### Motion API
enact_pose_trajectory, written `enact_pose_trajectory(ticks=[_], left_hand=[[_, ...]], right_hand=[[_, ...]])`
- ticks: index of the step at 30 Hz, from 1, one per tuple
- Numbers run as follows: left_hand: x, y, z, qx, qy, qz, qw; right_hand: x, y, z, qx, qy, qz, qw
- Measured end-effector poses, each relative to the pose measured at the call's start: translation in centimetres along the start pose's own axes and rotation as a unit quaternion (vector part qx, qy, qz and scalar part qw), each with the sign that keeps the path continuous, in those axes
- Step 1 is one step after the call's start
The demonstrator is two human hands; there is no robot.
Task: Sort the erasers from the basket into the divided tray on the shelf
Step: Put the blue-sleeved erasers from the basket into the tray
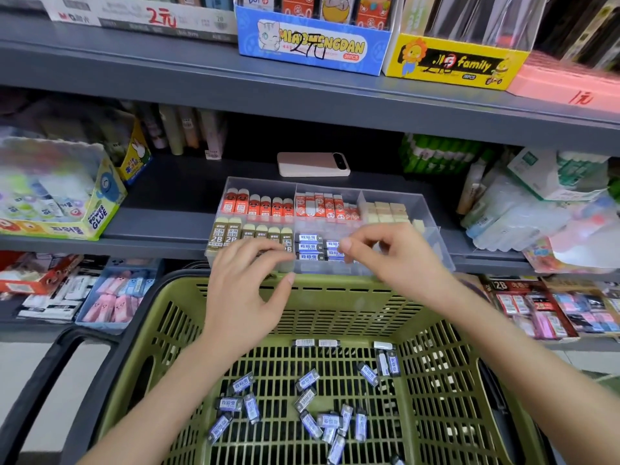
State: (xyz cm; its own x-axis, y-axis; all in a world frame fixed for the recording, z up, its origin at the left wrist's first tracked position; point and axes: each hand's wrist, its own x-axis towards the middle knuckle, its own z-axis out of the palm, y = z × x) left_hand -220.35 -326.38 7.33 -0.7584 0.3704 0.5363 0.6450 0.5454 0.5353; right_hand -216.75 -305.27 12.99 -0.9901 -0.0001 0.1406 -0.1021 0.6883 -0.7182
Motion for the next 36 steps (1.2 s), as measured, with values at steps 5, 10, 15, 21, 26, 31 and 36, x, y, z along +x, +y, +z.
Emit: enact_pose_trajectory(ticks=[5,10,15,21,26,31,36], left_hand=[[-3.2,-0.4,1.0,-0.083,-0.030,-0.033,0.996],[-8.9,-2.8,5.3,0.074,-0.385,-0.139,0.909],[-12.8,-3.8,10.6,0.037,-0.500,-0.113,0.858],[-15.0,-4.6,13.0,0.094,-0.530,-0.043,0.841],[-15.4,-4.4,13.9,0.092,-0.528,-0.012,0.844],[-15.9,-4.6,14.6,0.157,-0.518,0.064,0.838],[-15.9,-5.5,15.1,0.120,-0.483,0.098,0.862]], right_hand=[[-7.0,4.1,6.5,0.007,-0.098,0.107,0.989],[-13.1,10.7,13.3,-0.208,-0.367,0.209,0.882],[-14.6,13.5,15.7,-0.343,-0.376,0.052,0.859],[-15.1,14.5,14.3,-0.297,-0.347,0.027,0.889],[-15.0,15.0,14.6,-0.227,-0.313,0.092,0.918],[-14.4,15.1,13.9,-0.079,-0.228,0.248,0.938],[-13.8,15.0,13.0,0.064,-0.161,0.350,0.920]])
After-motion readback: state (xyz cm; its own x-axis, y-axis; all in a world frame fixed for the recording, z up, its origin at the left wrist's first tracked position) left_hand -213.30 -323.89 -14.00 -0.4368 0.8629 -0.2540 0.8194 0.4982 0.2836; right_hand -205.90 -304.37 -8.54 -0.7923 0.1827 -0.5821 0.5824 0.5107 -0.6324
